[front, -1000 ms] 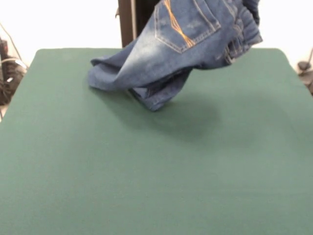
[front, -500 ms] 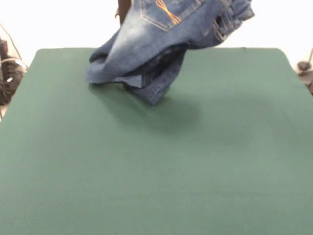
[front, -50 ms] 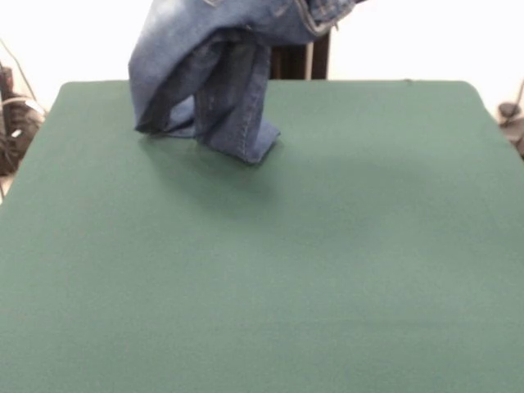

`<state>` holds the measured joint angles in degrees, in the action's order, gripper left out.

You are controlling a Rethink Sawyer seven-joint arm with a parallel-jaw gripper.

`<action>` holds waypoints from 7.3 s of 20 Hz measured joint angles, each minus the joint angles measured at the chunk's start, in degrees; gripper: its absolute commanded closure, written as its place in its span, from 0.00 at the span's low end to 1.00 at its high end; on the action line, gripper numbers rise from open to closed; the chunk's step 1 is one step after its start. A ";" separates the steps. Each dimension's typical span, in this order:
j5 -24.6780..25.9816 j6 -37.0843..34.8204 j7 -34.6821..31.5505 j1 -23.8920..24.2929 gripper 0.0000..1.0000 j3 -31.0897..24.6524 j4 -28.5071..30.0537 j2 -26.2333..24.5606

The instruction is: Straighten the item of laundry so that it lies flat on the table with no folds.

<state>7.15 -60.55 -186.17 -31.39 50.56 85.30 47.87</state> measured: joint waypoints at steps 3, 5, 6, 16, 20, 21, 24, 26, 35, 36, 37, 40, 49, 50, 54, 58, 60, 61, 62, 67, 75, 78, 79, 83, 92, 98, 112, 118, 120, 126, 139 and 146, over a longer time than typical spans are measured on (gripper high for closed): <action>1.77 -0.01 0.00 0.82 1.00 -0.47 0.12 1.91; 2.62 -0.01 0.00 1.30 1.00 -0.83 0.15 2.76; 2.83 -0.01 0.00 1.53 1.00 -0.97 0.17 3.04; 6.71 -0.01 0.01 7.46 1.00 -4.34 0.86 7.73; 8.80 -0.01 0.01 9.86 1.00 -5.67 0.92 9.46; 9.67 -0.01 0.05 10.66 1.00 -6.14 0.92 10.16; 10.75 -0.01 0.51 12.14 1.00 -7.04 0.93 11.34; 11.51 -0.01 1.49 13.20 1.00 -7.77 0.94 12.15; 13.17 -0.04 11.87 17.60 1.00 -10.25 0.96 15.70; 13.17 -0.04 13.51 18.45 1.00 -10.78 0.96 16.22; 13.17 -0.02 14.91 19.29 1.00 -11.25 0.95 16.64; 13.17 -0.04 17.57 21.53 1.00 -12.09 1.00 17.39; 13.21 2.92 24.13 33.49 1.00 -15.96 3.13 19.47; 13.21 3.37 24.59 34.27 1.00 -16.20 3.33 19.49; 13.25 6.47 27.10 39.19 1.00 -17.92 4.64 19.52; 13.26 10.05 30.48 44.75 1.00 -20.62 5.70 19.49; 13.25 11.57 32.21 47.18 1.00 -21.99 6.01 19.50; 13.26 12.37 33.13 48.50 1.00 -22.76 6.15 19.47; 13.27 13.04 33.93 49.52 1.00 -23.37 6.24 19.48; 13.29 16.52 38.87 55.27 1.00 -27.03 6.49 19.17; 13.30 17.98 42.24 60.45 1.00 -31.13 6.49 18.67; 13.64 17.98 42.39 62.25 1.00 -32.60 6.49 18.62; 13.80 17.98 42.39 62.72 1.00 -33.00 6.49 18.60; 14.98 18.05 42.40 65.41 1.00 -34.94 6.49 18.21; 17.75 18.69 42.58 74.15 1.00 -41.54 6.41 15.56; 20.37 18.69 42.58 77.06 1.00 -44.71 5.80 14.20; 27.82 18.66 52.48 79.02 1.00 -50.74 -1.82 11.65; 27.97 18.37 60.56 81.34 1.00 -54.26 -7.61 8.85; 27.97 18.18 61.62 81.55 1.00 -54.71 -8.59 8.23; 28.02 16.82 66.81 82.72 1.00 -57.49 -14.39 4.13; 28.13 13.90 70.24 83.76 1.00 -59.74 -22.31 -1.80; 28.13 12.42 70.30 85.44 1.00 -61.09 -24.90 -3.93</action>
<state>35.28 -48.13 -115.87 54.06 -10.53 60.39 43.94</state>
